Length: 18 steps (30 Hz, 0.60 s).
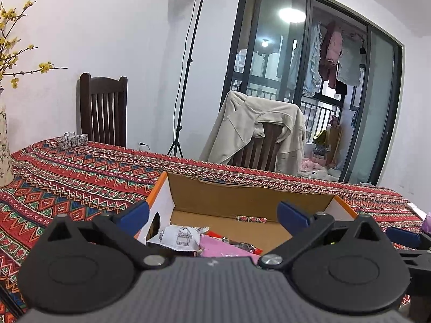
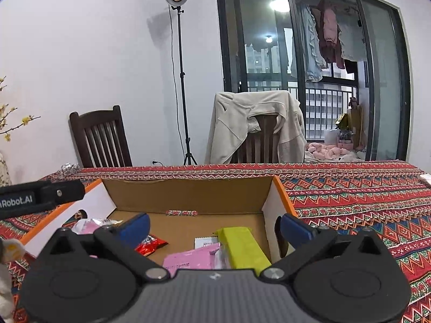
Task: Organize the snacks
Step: 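Withdraw both grippers from the box back to the snack pile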
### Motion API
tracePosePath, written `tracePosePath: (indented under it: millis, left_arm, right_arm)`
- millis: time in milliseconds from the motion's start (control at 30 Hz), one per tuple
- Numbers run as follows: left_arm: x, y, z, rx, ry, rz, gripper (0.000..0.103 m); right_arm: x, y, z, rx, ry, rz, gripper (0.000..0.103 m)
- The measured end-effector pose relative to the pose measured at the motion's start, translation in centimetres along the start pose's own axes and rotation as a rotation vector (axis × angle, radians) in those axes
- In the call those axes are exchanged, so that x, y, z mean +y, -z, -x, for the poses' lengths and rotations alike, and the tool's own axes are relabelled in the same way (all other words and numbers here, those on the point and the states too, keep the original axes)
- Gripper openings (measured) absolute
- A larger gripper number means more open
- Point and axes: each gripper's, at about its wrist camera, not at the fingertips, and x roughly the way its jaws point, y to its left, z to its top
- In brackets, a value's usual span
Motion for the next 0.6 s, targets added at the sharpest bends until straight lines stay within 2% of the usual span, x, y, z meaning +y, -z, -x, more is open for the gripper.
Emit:
tracePosePath:
  millis: [267, 600]
  left_arm:
    - [-0.4, -0.9, 1.0, -0.008, 0.016, 0.01, 0.103]
    - [-0.6, -2.2, 4.0, -0.02, 0.019, 0.008, 0.103]
  right_arm:
    - [0.4, -0.9, 1.1, -0.022, 0.015, 0.021, 0.103]
    - [0.4, -2.3, 5.0, -0.035, 0.005, 0.033, 0.103]
